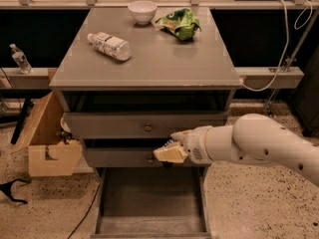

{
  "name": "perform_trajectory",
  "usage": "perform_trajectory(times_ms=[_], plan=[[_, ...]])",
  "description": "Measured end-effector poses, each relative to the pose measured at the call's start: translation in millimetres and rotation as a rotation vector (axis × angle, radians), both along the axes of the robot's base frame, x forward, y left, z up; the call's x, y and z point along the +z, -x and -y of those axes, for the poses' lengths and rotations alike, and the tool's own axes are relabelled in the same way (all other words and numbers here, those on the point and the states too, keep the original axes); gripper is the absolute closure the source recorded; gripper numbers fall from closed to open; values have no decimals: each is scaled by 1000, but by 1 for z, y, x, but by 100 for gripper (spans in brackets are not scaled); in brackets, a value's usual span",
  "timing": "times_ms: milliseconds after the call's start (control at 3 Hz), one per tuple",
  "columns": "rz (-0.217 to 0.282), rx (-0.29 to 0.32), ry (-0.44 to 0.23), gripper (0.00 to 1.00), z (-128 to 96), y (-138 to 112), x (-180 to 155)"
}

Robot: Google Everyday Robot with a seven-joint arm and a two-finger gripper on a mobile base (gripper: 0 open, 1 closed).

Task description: Place rxbar blueberry into bottom drawer

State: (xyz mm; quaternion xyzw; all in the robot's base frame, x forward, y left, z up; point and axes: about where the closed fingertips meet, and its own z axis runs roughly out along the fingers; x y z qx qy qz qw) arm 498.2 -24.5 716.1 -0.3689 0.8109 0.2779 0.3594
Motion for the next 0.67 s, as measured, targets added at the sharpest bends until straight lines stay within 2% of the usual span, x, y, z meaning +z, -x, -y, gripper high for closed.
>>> perform_trajectory(times_ms=[333, 667], plan=[[0, 0, 0, 100, 0, 0, 0], [-13, 32, -43, 100, -9, 8, -33]])
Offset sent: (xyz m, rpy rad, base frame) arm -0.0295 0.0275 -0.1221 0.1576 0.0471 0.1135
